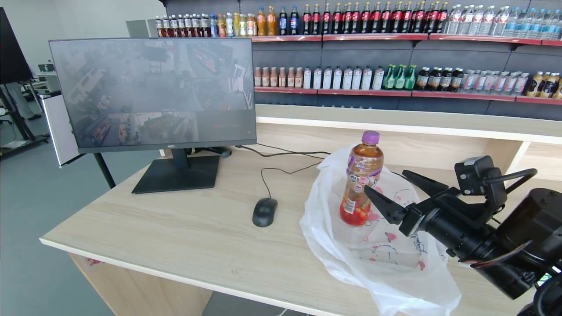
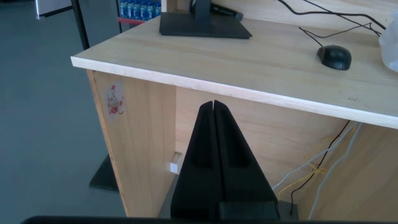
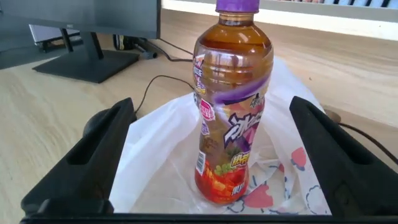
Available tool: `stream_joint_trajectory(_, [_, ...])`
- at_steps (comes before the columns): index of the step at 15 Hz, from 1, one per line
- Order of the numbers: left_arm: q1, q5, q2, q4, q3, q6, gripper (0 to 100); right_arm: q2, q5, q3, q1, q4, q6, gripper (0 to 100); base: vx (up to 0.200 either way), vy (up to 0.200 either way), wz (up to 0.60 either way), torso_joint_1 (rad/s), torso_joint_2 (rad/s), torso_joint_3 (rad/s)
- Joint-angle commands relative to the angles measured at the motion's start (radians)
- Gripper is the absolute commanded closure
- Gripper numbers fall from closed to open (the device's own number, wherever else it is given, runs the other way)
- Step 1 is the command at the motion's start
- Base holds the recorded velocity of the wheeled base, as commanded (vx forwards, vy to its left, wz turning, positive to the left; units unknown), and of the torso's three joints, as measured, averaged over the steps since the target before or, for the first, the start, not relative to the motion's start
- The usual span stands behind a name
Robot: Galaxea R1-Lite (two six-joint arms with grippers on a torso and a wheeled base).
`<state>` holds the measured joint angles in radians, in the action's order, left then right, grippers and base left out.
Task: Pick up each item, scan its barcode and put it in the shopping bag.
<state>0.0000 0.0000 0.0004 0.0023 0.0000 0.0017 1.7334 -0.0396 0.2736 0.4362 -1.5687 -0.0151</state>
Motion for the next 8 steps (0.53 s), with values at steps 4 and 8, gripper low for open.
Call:
stream_joint_trajectory(4, [-0.002,-0.002,0.000,-0.001,0.000,0.001,100,-0.028,0.000,-0.045,-0.004,-0.002,-0.005,0,-0.150,0.000,0.00,-0.009,0.00,0.002])
stream_joint_trajectory(8, [-0.002,-0.002,0.000,-0.001,0.000,0.000,100,-0.031,-0.002,-0.045,-0.016,-0.002,0.001,0,0.000,0.000,0.00,0.000,0.00,0.000])
